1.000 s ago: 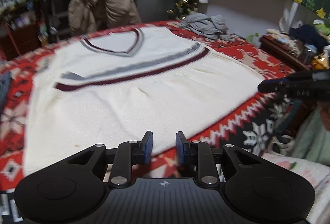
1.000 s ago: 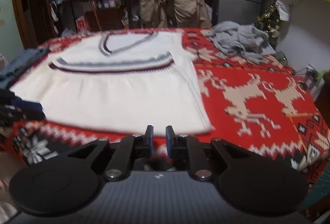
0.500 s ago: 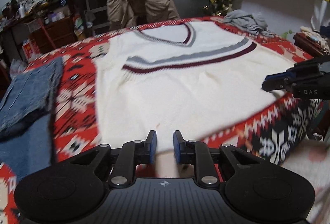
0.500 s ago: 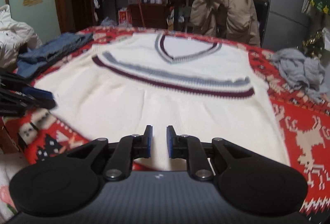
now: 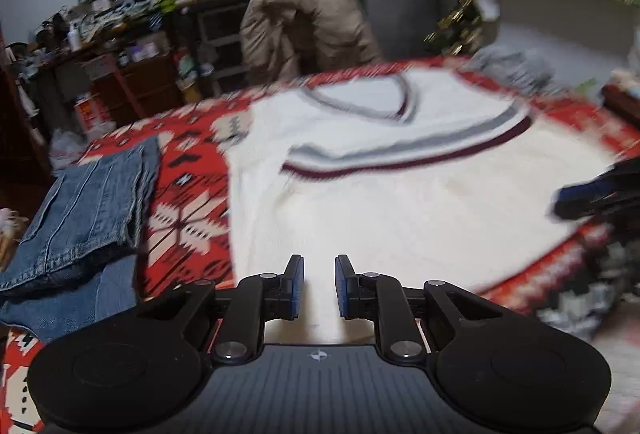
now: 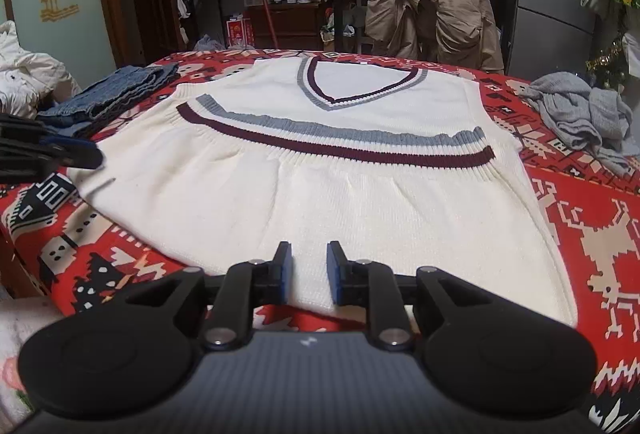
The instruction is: Fold clothes
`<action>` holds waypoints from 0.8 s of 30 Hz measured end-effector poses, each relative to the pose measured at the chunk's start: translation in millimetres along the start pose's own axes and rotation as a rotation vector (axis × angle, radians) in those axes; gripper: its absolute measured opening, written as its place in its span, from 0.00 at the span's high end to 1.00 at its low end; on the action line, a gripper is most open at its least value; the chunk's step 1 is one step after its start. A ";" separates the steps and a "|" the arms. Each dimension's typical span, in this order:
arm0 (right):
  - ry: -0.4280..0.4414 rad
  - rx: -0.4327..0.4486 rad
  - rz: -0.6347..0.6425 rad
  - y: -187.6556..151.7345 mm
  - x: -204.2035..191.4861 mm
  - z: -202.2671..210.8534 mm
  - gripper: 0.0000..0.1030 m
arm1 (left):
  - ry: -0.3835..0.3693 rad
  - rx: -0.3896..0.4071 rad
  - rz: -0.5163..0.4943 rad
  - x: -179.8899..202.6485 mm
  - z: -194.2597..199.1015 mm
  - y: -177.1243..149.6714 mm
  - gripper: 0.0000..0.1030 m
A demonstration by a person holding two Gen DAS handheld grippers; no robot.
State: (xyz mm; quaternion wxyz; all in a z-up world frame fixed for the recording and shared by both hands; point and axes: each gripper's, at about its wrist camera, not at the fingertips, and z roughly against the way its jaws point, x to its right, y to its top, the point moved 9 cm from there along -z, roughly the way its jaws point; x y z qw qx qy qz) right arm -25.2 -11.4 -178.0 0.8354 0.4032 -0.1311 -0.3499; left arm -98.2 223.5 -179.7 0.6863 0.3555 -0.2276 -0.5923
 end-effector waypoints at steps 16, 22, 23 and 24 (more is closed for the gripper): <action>0.022 0.018 -0.031 -1.5 3.0 0.6 0.79 | -0.024 -0.048 0.200 -35.3 32.0 -32.0 0.83; 0.028 0.021 -0.034 -1.0 0.9 0.6 0.76 | -0.024 -0.059 0.283 -45.4 19.2 -21.7 0.73; 0.029 0.021 -0.035 -0.8 0.6 0.3 0.76 | -0.015 -0.062 0.264 -42.7 15.6 -21.9 0.73; 0.028 0.020 -0.035 -0.6 0.4 0.1 0.76 | -0.005 -0.066 0.244 -39.9 12.2 -22.0 0.74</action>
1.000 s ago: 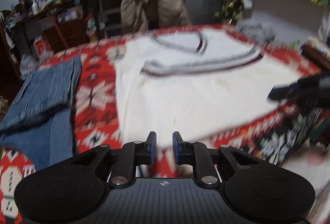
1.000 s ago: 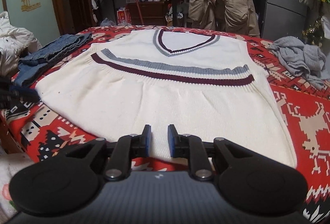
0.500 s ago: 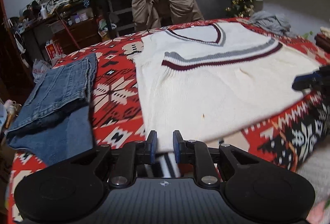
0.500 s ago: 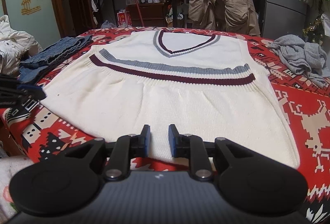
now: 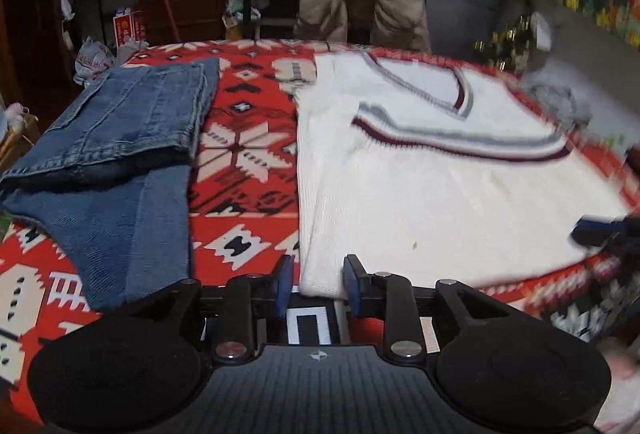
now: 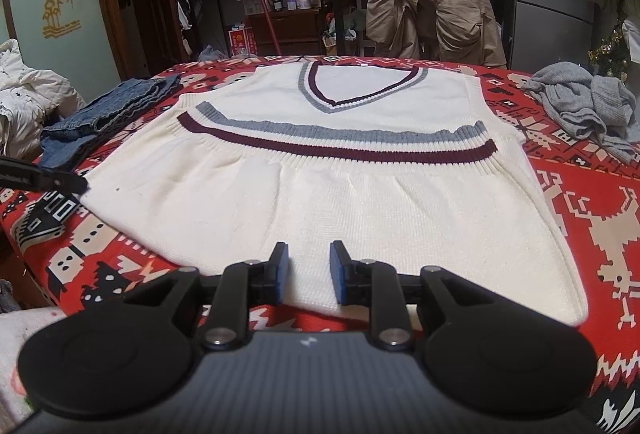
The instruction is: Fold clothes
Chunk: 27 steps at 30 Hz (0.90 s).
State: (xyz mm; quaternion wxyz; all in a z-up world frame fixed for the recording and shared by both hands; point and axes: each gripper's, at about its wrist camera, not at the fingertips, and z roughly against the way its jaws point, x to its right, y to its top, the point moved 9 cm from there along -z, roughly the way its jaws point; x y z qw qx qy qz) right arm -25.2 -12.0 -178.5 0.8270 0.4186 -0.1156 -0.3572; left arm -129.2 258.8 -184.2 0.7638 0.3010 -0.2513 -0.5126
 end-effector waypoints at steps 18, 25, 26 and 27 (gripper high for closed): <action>0.165 0.010 0.156 33.8 -73.4 -13.3 0.93 | 0.067 0.089 -0.189 16.0 30.0 11.9 0.93; 0.299 -0.059 0.281 23.2 -156.6 -57.1 0.96 | 0.049 0.090 -0.173 15.0 30.4 9.8 0.93; 0.313 -0.058 0.294 21.7 -165.8 -57.0 0.96 | 0.042 0.088 -0.169 15.2 30.2 9.7 0.93; 0.327 -0.057 0.307 20.2 -174.9 -56.9 0.95 | 0.029 0.090 -0.163 16.7 30.5 10.7 0.93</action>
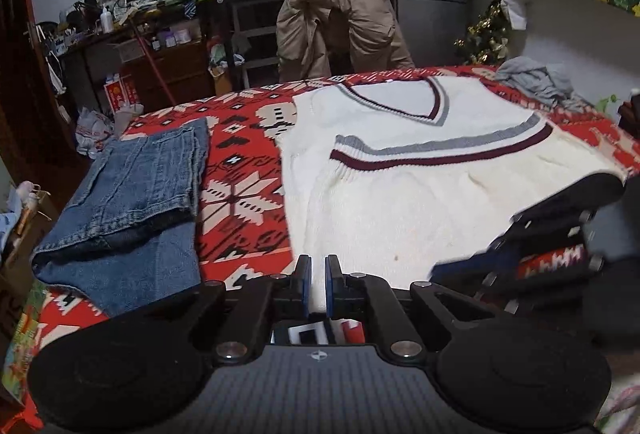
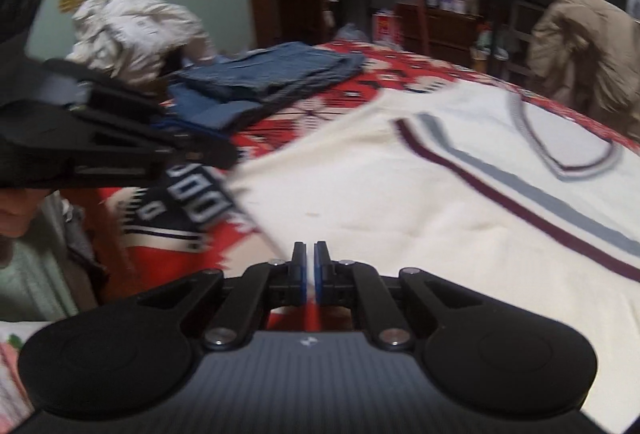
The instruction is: Fold clothes
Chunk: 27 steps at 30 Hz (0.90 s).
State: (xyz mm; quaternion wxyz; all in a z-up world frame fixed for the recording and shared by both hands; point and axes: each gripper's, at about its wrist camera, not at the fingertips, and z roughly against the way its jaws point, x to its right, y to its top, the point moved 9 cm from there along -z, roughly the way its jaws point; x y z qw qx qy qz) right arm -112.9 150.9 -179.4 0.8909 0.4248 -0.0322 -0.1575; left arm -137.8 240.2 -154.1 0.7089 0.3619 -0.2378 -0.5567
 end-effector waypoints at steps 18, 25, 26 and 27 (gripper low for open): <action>-0.178 0.000 -0.113 37.9 83.0 -35.7 0.95 | -0.026 -0.034 -0.023 13.5 -35.9 -8.5 0.88; -0.118 -0.007 -0.051 48.4 63.2 -31.8 0.93 | -0.026 0.000 0.043 -0.7 -32.5 3.8 0.89; -0.097 -0.018 -0.036 46.3 56.1 -31.5 0.93 | -0.023 -0.001 0.039 0.0 -36.0 5.4 0.89; -0.084 -0.030 -0.018 44.0 50.9 -34.6 0.93 | -0.020 -0.002 0.036 0.6 -39.7 6.9 0.89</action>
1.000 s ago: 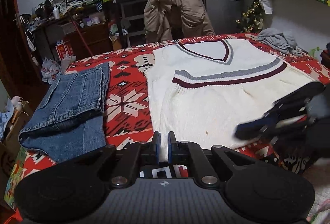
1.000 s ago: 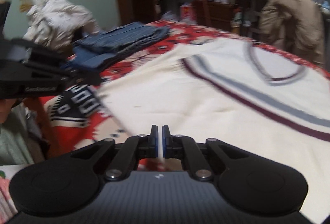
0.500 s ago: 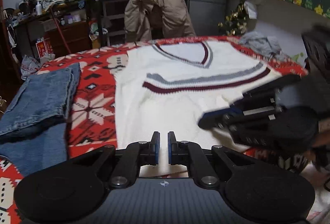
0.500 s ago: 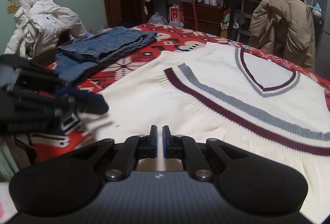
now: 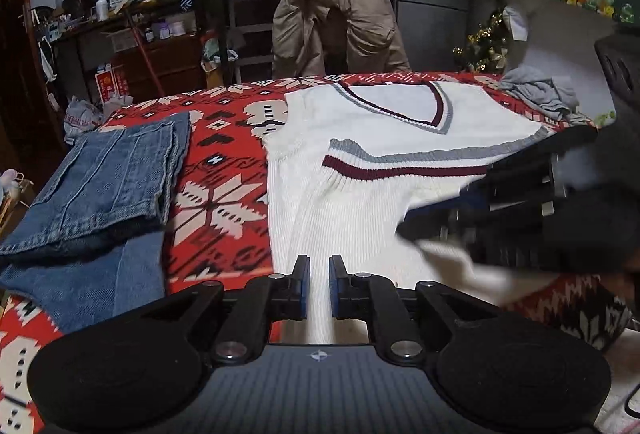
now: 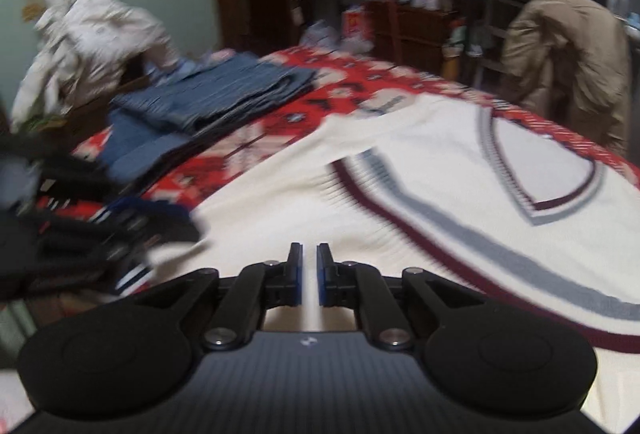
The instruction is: Fold clothes
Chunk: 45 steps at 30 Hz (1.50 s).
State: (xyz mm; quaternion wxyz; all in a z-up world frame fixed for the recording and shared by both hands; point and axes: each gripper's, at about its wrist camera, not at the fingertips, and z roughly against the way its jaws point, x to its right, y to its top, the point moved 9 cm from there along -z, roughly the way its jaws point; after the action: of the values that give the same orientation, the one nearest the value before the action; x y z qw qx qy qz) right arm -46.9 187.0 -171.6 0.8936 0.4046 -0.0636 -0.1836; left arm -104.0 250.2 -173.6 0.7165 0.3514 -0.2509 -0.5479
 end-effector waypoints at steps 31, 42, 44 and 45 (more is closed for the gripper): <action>-0.109 -0.003 -0.105 -22.3 58.0 67.5 0.84 | -0.075 0.008 0.076 2.9 14.1 5.9 0.89; -0.306 -0.016 -0.284 -123.7 115.8 161.1 0.76 | -0.090 -0.005 -0.061 47.6 22.7 -1.2 0.89; -0.329 -0.013 -0.285 -130.6 119.4 165.3 0.76 | -0.091 -0.012 -0.072 52.7 18.0 0.6 0.89; -0.337 -0.017 -0.276 -131.4 118.9 164.6 0.76 | -0.091 -0.018 -0.077 54.8 14.9 2.1 0.89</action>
State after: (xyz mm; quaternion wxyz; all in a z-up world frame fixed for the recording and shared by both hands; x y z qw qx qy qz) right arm -16.4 -52.8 -164.5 0.8402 0.3653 -0.1547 -0.3697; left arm -98.9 194.5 -164.0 0.6859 0.3289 -0.2647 -0.5927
